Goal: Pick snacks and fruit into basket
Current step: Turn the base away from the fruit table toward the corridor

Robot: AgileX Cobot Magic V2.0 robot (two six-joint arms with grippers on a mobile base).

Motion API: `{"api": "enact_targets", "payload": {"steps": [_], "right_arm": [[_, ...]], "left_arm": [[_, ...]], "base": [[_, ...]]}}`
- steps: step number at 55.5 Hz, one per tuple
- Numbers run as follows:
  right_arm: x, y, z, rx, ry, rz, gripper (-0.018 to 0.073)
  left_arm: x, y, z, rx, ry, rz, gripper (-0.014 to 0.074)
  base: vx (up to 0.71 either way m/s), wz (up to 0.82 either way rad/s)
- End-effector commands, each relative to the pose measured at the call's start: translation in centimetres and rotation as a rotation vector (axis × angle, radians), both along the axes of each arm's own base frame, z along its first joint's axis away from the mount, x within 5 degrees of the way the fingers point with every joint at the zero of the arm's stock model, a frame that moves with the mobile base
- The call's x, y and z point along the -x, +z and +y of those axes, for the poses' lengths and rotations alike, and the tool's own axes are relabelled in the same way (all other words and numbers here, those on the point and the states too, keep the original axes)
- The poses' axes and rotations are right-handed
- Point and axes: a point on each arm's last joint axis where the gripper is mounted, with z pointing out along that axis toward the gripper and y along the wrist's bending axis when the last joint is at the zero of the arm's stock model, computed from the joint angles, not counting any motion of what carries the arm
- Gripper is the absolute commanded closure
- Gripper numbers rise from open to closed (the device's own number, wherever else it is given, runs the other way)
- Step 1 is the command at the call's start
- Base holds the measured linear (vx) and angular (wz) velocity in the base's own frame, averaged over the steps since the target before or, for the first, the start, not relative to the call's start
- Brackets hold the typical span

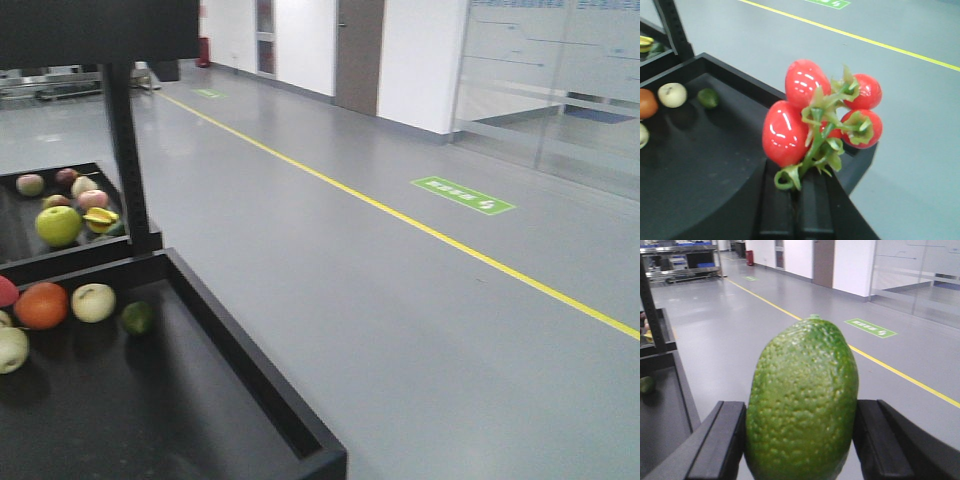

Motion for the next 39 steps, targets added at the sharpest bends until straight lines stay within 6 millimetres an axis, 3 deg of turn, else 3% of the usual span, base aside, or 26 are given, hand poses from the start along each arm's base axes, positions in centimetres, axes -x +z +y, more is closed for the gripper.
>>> {"api": "enact_targets", "payload": {"steps": [1, 39], "right_arm": [[0.08, 1.62, 0.04, 0.023, 0.009, -0.109, 0.0564], [0.08, 1.62, 0.04, 0.023, 0.009, -0.109, 0.0564]], "left_arm": [[-0.02, 1.75, -0.02, 0.037, 0.014, -0.106, 0.0600], [-0.02, 1.75, -0.02, 0.037, 0.014, -0.106, 0.0600]], "base": [[-0.23, -0.38], [-0.26, -0.36]]}}
